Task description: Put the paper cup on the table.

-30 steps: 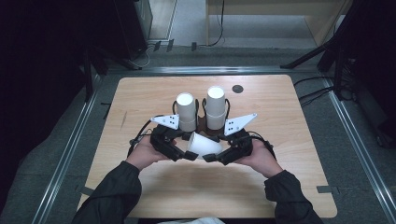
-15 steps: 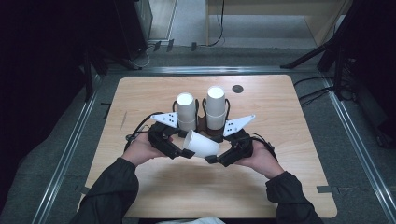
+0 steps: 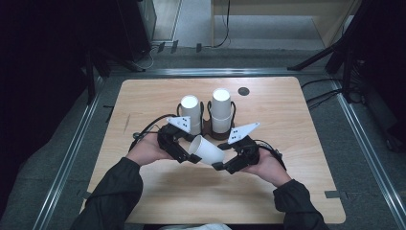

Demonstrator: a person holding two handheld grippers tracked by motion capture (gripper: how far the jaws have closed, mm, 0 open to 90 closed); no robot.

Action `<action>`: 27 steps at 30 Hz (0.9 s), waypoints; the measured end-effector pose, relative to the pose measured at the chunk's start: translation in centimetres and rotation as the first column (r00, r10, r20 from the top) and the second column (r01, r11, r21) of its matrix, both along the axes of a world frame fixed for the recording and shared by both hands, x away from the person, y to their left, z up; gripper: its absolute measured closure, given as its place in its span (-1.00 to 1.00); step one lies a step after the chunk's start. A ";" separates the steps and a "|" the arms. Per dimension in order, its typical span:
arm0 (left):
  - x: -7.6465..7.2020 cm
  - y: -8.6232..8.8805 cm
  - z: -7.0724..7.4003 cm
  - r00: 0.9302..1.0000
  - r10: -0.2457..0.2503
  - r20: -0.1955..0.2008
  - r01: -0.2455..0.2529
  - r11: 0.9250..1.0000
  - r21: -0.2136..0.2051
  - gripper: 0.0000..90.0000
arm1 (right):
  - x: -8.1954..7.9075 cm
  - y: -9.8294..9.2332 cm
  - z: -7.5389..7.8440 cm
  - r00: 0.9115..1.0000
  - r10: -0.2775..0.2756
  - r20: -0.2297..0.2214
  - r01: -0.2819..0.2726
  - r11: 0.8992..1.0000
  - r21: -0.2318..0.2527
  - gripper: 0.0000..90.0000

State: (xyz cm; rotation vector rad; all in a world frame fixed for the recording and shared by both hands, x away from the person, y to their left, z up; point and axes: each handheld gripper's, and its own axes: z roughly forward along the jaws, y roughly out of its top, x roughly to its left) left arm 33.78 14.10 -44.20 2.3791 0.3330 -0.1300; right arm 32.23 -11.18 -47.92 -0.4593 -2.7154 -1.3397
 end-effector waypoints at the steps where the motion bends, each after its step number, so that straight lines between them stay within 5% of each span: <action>1: 0.0 -0.1 -0.1 1.000 0.004 0.003 -0.004 1.000 0.013 -0.48 | 0.0 0.1 -0.1 1.000 0.001 0.003 -0.001 1.000 -0.003 -0.49; 10: -0.2 -1.1 -1.0 1.000 -0.018 0.013 0.017 0.991 0.133 -0.48 | -0.1 1.3 -1.5 1.000 0.015 -0.008 -0.015 0.998 -0.057 -0.46; 20: -0.6 -1.8 -1.8 0.999 -0.032 0.011 0.029 0.978 0.205 -0.49 | -0.1 2.7 -2.5 0.999 0.032 -0.018 -0.033 0.996 -0.086 -0.38; 27: -0.8 -1.9 -2.0 0.999 -0.032 0.011 0.029 0.976 0.218 -0.49 | -0.2 3.3 -2.6 0.998 0.058 -0.007 -0.059 0.992 -0.108 -0.30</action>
